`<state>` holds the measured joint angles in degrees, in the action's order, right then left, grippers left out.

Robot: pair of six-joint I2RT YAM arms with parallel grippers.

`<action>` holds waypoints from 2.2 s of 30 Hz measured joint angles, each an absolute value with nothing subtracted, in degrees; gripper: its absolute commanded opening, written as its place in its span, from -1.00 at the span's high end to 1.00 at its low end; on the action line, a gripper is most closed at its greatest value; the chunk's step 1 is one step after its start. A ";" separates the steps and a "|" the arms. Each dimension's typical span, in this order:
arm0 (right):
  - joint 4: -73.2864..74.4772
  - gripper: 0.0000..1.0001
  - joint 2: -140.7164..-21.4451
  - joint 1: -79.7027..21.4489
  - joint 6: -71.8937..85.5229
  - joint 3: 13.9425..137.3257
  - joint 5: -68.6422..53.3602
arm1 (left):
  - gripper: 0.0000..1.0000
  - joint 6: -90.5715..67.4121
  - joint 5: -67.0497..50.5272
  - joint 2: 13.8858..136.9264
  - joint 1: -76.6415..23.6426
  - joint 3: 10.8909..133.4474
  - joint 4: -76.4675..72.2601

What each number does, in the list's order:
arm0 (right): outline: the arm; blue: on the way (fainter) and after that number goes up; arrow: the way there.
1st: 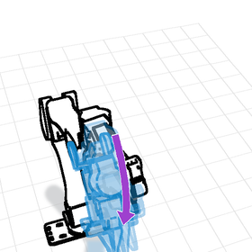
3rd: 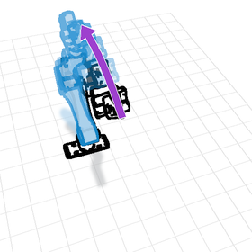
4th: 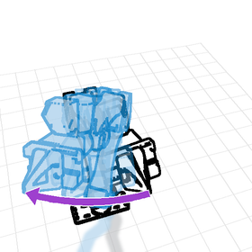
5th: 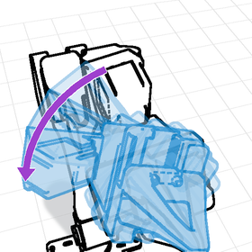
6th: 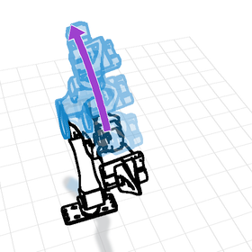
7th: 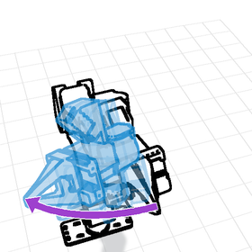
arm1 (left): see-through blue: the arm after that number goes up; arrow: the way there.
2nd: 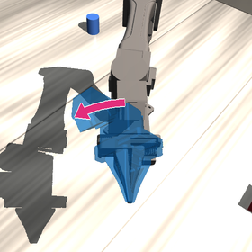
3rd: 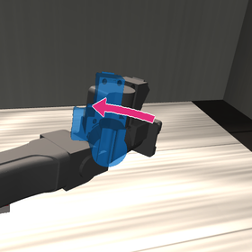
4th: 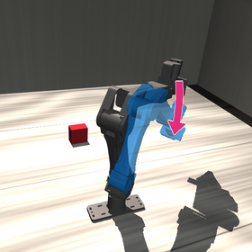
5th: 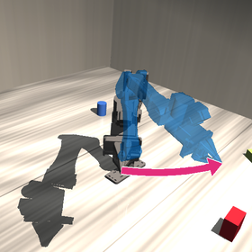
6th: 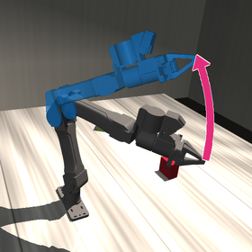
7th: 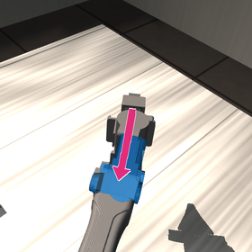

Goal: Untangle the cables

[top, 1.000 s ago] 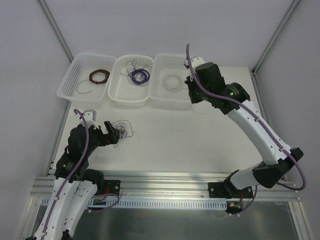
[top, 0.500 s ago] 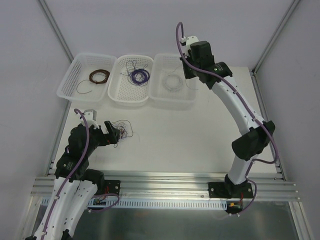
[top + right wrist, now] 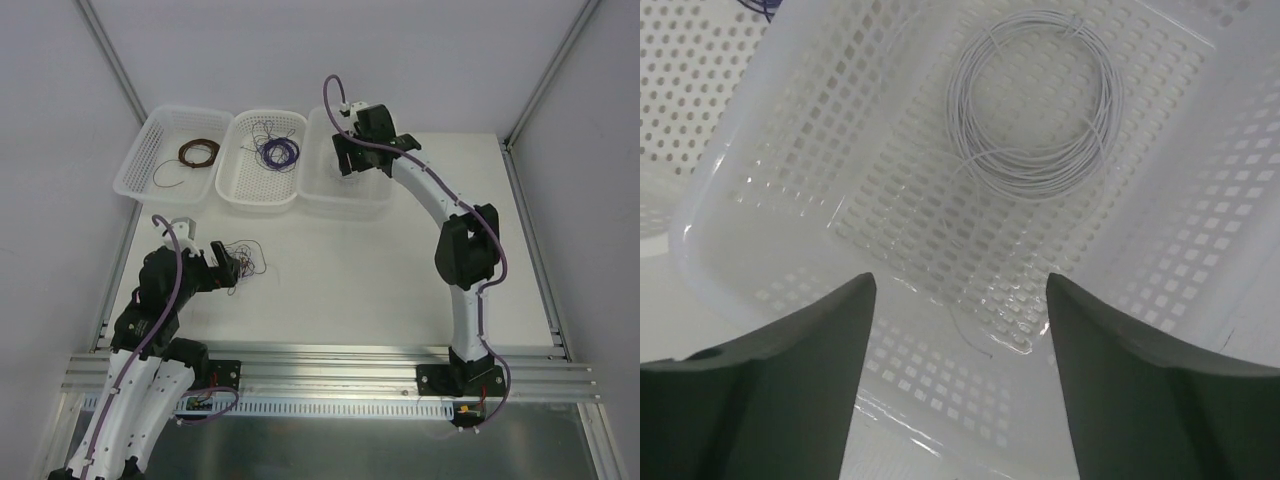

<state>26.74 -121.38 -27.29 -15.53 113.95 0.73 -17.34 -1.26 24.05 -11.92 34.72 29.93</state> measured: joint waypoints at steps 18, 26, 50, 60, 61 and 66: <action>25.82 -0.99 -74.87 -30.96 -10.37 77.28 -2.37 | -0.96 -29.91 2.85 47.99 -11.92 35.57 29.80; 24.51 -0.99 -63.40 -38.44 -5.13 58.85 -2.63 | -0.68 -35.24 4.78 62.24 -11.92 37.30 23.73; 0.73 -0.36 -66.24 -46.28 11.38 41.32 -6.81 | 1.00 -41.47 -3.57 64.60 -38.48 33.78 11.62; -5.82 0.34 -76.47 -47.57 14.48 41.52 -11.16 | 1.00 -42.65 -6.37 62.02 -40.77 31.83 11.00; -5.98 0.37 -77.36 -47.97 14.48 41.69 -11.42 | 1.00 -42.68 -6.57 62.00 -40.91 31.62 10.98; -6.20 0.39 -80.60 -49.41 14.33 43.38 -11.88 | 1.00 -42.65 -7.49 62.02 -41.69 31.20 10.94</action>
<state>-6.20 -80.60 -49.41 14.33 43.38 -11.88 -42.65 -7.49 62.02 -41.69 31.20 10.94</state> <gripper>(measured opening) 0.307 0.020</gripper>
